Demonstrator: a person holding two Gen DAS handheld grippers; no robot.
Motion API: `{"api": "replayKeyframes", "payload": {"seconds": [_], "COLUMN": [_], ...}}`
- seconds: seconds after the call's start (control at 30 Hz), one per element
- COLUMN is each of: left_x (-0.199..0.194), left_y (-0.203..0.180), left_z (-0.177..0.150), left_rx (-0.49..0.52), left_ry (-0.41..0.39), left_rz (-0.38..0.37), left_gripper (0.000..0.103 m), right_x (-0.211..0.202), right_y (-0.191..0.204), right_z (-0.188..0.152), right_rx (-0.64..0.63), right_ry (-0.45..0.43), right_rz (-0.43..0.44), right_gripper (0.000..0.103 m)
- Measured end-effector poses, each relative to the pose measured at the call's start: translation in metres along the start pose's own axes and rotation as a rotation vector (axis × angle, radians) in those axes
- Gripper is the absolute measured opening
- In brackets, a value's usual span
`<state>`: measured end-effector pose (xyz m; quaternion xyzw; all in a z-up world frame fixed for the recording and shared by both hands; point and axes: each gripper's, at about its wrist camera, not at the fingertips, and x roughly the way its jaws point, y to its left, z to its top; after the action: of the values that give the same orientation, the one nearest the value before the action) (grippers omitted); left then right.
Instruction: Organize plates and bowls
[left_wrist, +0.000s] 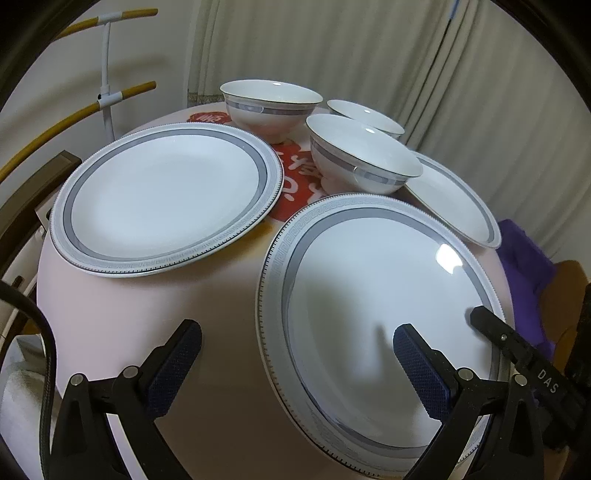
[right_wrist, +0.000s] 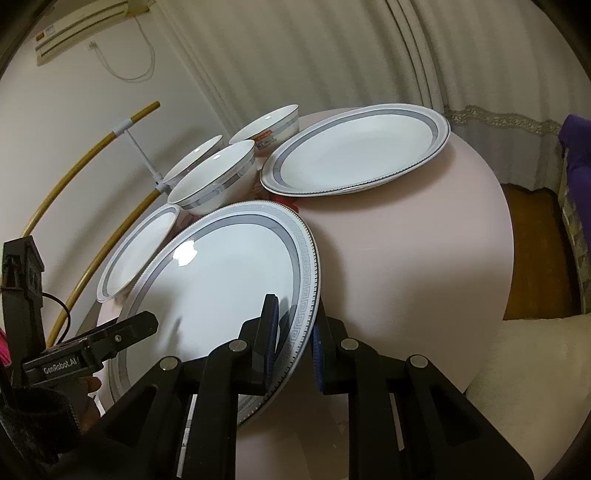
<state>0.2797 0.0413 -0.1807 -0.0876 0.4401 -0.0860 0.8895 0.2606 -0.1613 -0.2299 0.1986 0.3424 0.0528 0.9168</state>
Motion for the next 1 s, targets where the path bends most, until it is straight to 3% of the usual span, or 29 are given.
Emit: {"api": "replayKeyframes", "payload": {"seconds": [0.2, 0.3, 0.4, 0.47, 0.53, 0.6, 0.7, 0.83, 1.0], "left_x": [0.002, -0.001, -0.005, -0.007, -0.008, -0.009, -0.010, -0.011, -0.014], "left_y": [0.000, 0.004, 0.006, 0.007, 0.009, 0.008, 0.009, 0.015, 0.019], "left_z": [0.000, 0.002, 0.001, 0.001, 0.000, 0.000, -0.002, -0.004, -0.005], "left_rx": [0.014, -0.025, -0.043, -0.053, -0.058, -0.055, -0.073, -0.096, -0.104], "left_ry": [0.024, 0.014, -0.006, -0.007, -0.008, -0.009, -0.013, -0.015, -0.025], "left_rz": [-0.005, -0.021, -0.006, 0.003, 0.005, -0.007, -0.041, -0.072, -0.089], "left_gripper": [0.102, 0.096, 0.073, 0.052, 0.043, 0.040, 0.027, 0.021, 0.020], "right_x": [0.000, 0.001, 0.000, 0.000, 0.000, 0.000, 0.000, -0.002, -0.005], "right_y": [-0.002, -0.002, -0.003, -0.003, -0.003, -0.003, -0.003, -0.003, -0.001], "right_z": [-0.001, -0.001, -0.001, -0.002, -0.002, -0.002, -0.002, -0.004, -0.006], "right_rx": [-0.001, 0.002, 0.007, 0.011, 0.016, 0.019, 0.022, 0.027, 0.034], "right_ry": [-0.005, -0.007, -0.010, -0.013, -0.017, -0.018, -0.021, -0.025, -0.027], "right_rz": [0.021, 0.026, 0.027, 0.027, 0.027, 0.027, 0.026, 0.030, 0.023], "right_gripper": [0.016, 0.016, 0.016, 0.016, 0.016, 0.016, 0.016, 0.016, 0.017]}}
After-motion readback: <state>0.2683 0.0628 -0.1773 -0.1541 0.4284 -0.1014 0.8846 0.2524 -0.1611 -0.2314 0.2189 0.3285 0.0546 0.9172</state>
